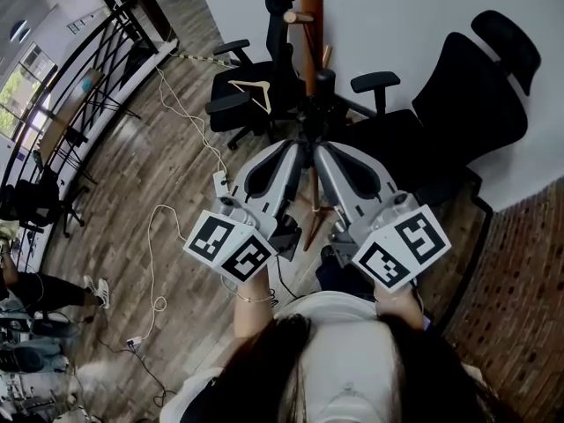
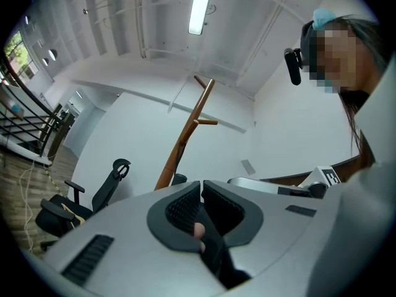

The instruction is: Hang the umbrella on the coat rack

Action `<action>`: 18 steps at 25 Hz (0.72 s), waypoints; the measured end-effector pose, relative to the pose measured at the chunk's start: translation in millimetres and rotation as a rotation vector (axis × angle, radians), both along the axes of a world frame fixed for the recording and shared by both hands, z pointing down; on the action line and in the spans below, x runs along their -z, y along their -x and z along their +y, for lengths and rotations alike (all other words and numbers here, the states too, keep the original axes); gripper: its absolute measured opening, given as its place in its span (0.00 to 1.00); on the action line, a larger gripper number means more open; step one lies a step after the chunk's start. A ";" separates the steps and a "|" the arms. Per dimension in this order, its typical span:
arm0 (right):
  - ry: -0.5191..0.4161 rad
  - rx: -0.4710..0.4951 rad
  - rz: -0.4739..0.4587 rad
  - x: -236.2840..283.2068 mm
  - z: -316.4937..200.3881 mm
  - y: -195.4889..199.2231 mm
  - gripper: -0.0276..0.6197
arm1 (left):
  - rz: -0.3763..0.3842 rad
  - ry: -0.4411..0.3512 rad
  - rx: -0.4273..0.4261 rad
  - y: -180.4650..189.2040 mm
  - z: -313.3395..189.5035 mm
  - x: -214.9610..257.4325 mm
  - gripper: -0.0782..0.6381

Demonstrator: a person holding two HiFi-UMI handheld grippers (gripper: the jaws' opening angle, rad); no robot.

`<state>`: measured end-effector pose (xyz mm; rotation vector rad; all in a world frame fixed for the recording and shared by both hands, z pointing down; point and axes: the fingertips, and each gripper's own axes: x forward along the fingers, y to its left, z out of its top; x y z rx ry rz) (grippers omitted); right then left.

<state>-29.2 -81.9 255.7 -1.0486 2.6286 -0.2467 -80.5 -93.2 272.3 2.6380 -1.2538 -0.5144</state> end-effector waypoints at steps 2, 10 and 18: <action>0.007 -0.008 0.007 -2.8 9.0 1.8 0.10 | -0.002 0.001 0.009 3.3 9.8 -1.2 0.14; 0.027 -0.044 0.027 -13.8 42.2 1.5 0.10 | -0.043 -0.002 0.046 8.0 48.1 -9.8 0.13; 0.038 -0.037 0.049 -15.9 81.2 3.6 0.10 | -0.044 -0.010 0.049 7.0 89.8 -8.2 0.13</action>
